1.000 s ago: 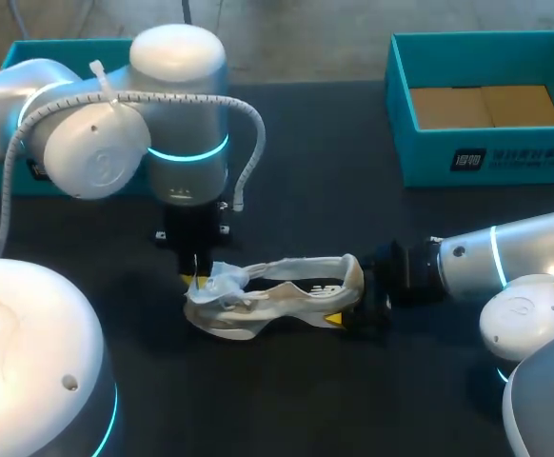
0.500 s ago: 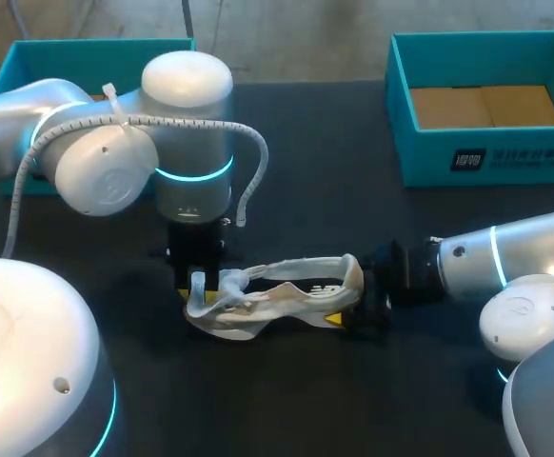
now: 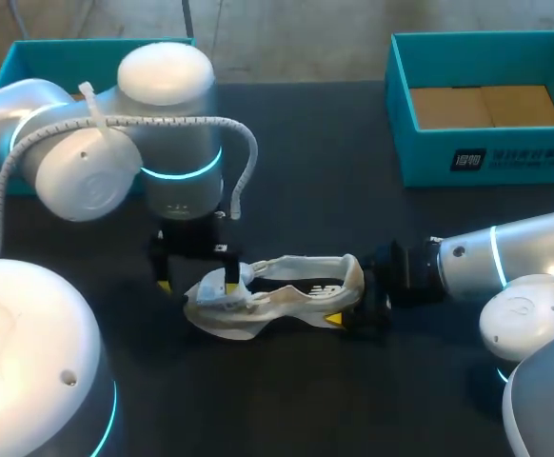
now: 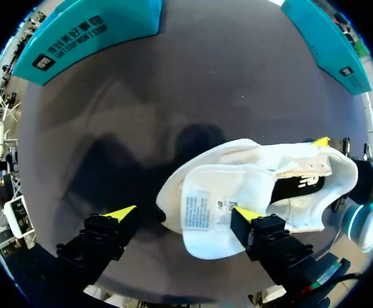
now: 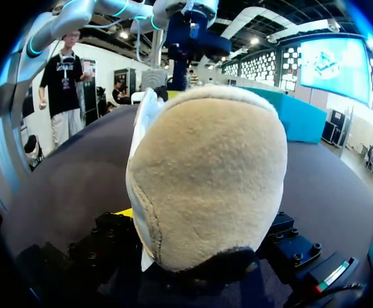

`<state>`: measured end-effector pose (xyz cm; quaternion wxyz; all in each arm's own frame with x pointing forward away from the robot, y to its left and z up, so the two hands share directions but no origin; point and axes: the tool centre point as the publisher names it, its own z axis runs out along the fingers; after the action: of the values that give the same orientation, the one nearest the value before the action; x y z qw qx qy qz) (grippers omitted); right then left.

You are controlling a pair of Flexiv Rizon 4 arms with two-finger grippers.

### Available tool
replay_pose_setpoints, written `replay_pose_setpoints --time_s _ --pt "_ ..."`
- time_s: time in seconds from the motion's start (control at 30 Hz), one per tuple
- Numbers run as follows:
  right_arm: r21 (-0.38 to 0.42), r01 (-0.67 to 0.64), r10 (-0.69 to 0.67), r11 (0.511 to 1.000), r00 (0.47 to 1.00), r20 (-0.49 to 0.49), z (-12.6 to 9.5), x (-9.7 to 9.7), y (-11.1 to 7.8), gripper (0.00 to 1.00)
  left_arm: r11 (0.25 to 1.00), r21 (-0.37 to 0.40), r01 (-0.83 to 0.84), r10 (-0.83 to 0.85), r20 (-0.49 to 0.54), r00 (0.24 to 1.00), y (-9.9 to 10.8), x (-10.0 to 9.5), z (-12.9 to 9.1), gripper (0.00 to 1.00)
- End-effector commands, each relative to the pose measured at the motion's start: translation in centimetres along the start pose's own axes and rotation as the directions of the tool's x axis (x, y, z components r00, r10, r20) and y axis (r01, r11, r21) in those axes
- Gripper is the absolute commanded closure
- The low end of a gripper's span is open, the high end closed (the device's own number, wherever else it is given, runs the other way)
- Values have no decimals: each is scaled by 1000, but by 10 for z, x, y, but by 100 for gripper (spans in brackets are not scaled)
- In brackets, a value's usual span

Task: Take the shoe out of the shoebox, open the shoe tongue, remove and reinsert the insole, then place the shoe into the shoebox

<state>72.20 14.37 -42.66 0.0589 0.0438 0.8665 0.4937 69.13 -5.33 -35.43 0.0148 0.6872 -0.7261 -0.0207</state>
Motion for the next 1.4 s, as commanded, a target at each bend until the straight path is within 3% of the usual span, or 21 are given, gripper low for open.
replay_pose_setpoints --time_s 0.03,0.33,0.5,0.7,0.9,1.13,1.4 --pt "7 0 0 1000 1000 0 8 2 -2 100 998 44 -35 36 -23 999 7 -4 -16 0" --pt "7 0 0 1000 1000 0 8 2 -2 100 985 130 -113 130 -139 982 -12 8 -48 0" --pt "7 0 0 1000 1000 0 8 2 -2 100 944 191 -269 307 -211 928 -21 19 -65 0" --pt "7 0 0 1000 1000 0 8 2 -2 100 796 256 -548 591 -134 796 -26 31 -78 0" --pt "7 0 0 1000 1000 0 8 2 -2 100 631 225 -742 767 -38 640 -26 45 -83 0" --pt "7 0 0 1000 1000 0 8 2 -2 100 525 241 -816 837 27 547 -33 61 -94 0" --pt "7 0 0 1000 1000 0 8 2 -2 100 388 222 -894 914 29 404 -37 86 -104 0"
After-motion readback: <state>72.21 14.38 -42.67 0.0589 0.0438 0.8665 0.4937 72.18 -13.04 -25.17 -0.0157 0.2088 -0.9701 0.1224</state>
